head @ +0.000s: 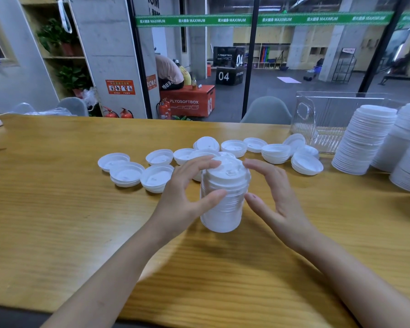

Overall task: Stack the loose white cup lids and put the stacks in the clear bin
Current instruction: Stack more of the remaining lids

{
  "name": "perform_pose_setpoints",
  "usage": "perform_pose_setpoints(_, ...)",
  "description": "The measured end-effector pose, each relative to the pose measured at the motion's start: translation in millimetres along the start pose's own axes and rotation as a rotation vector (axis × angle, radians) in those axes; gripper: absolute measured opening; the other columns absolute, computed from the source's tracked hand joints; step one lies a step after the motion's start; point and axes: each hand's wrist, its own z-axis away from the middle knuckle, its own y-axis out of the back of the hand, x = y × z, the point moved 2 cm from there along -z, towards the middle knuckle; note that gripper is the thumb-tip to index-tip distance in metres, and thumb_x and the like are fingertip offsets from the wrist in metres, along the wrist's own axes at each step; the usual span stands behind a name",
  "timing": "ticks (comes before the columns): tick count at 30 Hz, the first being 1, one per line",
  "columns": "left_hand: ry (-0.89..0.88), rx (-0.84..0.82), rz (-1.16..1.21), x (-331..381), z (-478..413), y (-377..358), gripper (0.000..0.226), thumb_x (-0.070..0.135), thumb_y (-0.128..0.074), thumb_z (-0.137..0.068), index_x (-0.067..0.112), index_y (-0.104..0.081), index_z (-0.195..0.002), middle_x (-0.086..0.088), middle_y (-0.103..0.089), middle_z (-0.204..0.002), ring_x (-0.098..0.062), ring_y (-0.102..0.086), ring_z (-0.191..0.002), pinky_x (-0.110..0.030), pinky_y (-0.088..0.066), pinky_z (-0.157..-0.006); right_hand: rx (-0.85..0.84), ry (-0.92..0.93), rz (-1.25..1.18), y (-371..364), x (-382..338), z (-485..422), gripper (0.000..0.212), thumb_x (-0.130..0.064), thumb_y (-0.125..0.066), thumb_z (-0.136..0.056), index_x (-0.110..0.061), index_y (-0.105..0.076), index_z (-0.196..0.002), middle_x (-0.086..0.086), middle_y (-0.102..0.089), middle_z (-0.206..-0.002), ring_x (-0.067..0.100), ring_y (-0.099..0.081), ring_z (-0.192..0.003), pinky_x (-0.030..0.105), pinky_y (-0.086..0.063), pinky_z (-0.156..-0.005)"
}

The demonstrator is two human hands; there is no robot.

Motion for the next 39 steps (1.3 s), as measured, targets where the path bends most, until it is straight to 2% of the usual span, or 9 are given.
perform_pose_setpoints(5,-0.015,-0.007,0.018,-1,2,-1,0.048,0.041,-0.074,-0.077,0.040,-0.058,-0.123,0.027,-0.050,-0.137,-0.001,-0.038,-0.136,-0.001,-0.023,-0.098,0.006,0.004,0.001,0,0,0,0.044,-0.047,-0.052,-0.091,-0.035,-0.047,-0.133,-0.022,-0.047,-0.139,0.017,-0.041,-0.133,0.043,-0.034,-0.111)
perform_pose_setpoints(10,0.046,0.077,-0.001,-12,-8,23,0.057,0.062,-0.064,-0.072,0.045,-0.053,-0.126,0.026,-0.053,-0.131,0.005,-0.042,-0.128,-0.003,-0.029,-0.097,-0.009,-0.022,-0.013,1,0,0,0.047,-0.052,-0.050,-0.089,-0.044,-0.039,-0.134,-0.034,-0.042,-0.134,0.011,-0.040,-0.132,0.031,-0.031,-0.110)
perform_pose_setpoints(12,0.068,0.125,-0.123,-26,-14,40,0.058,0.067,-0.059,-0.069,0.045,-0.053,-0.122,0.027,-0.053,-0.126,0.004,-0.044,-0.121,-0.007,-0.031,-0.095,-0.018,-0.029,-0.011,1,0,1,0.047,-0.053,-0.050,-0.089,-0.046,-0.038,-0.134,-0.035,-0.041,-0.135,0.011,-0.039,-0.132,0.029,-0.030,-0.110)
perform_pose_setpoints(16,0.229,0.084,-0.501,-65,-25,67,0.085,0.077,-0.047,-0.058,0.034,-0.052,-0.131,0.013,-0.054,-0.127,-0.019,-0.042,-0.121,-0.037,-0.034,-0.101,-0.042,-0.032,-0.005,-1,-1,1,0.048,-0.054,-0.048,-0.089,-0.046,-0.037,-0.135,-0.035,-0.040,-0.135,0.009,-0.038,-0.133,0.026,-0.029,-0.110)
perform_pose_setpoints(25,0.330,-0.062,-0.861,-96,-34,66,0.077,0.061,-0.067,-0.079,0.033,-0.038,-0.144,0.003,-0.051,-0.140,-0.022,-0.032,-0.135,-0.038,-0.015,-0.109,-0.069,-0.047,0.004,-1,-1,1,0.049,-0.056,-0.048,-0.089,-0.050,-0.035,-0.135,-0.035,-0.039,-0.138,0.010,-0.038,-0.134,0.035,-0.031,-0.111)
perform_pose_setpoints(28,0.298,-0.033,-0.747,-92,-33,64,0.077,0.063,-0.066,-0.073,0.031,-0.044,-0.139,0.005,-0.058,-0.133,-0.022,-0.046,-0.124,-0.037,-0.024,-0.102,-0.077,-0.048,0.000,-1,-3,1,0.048,-0.056,-0.048,-0.089,-0.052,-0.034,-0.135,-0.037,-0.038,-0.137,0.008,-0.037,-0.135,0.034,-0.030,-0.111)
perform_pose_setpoints(33,0.341,0.087,-0.216,-84,-28,62,0.063,0.055,-0.063,-0.084,0.025,-0.045,-0.136,0.003,-0.065,-0.110,-0.020,-0.063,-0.097,-0.032,-0.051,-0.079,-0.080,-0.046,-0.001,-1,-3,1,0.048,-0.056,-0.048,-0.089,-0.052,-0.033,-0.135,-0.036,-0.039,-0.137,0.009,-0.037,-0.134,0.034,-0.030,-0.111)
perform_pose_setpoints(36,0.444,0.194,-0.128,-89,-27,62,0.054,0.039,-0.054,-0.098,0.021,-0.034,-0.145,-0.006,-0.066,-0.103,-0.018,-0.064,-0.091,-0.027,-0.048,-0.076,-0.081,-0.047,-0.005,-1,-4,1,0.048,-0.057,-0.048,-0.089,-0.057,-0.031,-0.134,-0.036,-0.039,-0.137,0.009,-0.037,-0.135,0.034,-0.030,-0.111)
perform_pose_setpoints(39,0.491,0.259,-0.149,-91,-22,65,0.055,0.037,-0.052,-0.100,0.016,-0.031,-0.146,0.002,-0.067,-0.069,-0.007,-0.066,-0.061,-0.016,-0.041,-0.061,-0.083,-0.052,-0.009,-1,-4,1,0.048,-0.057,-0.048,-0.089,-0.057,-0.032,-0.134,-0.037,-0.038,-0.137,0.009,-0.037,-0.135,0.034,-0.030,-0.111)
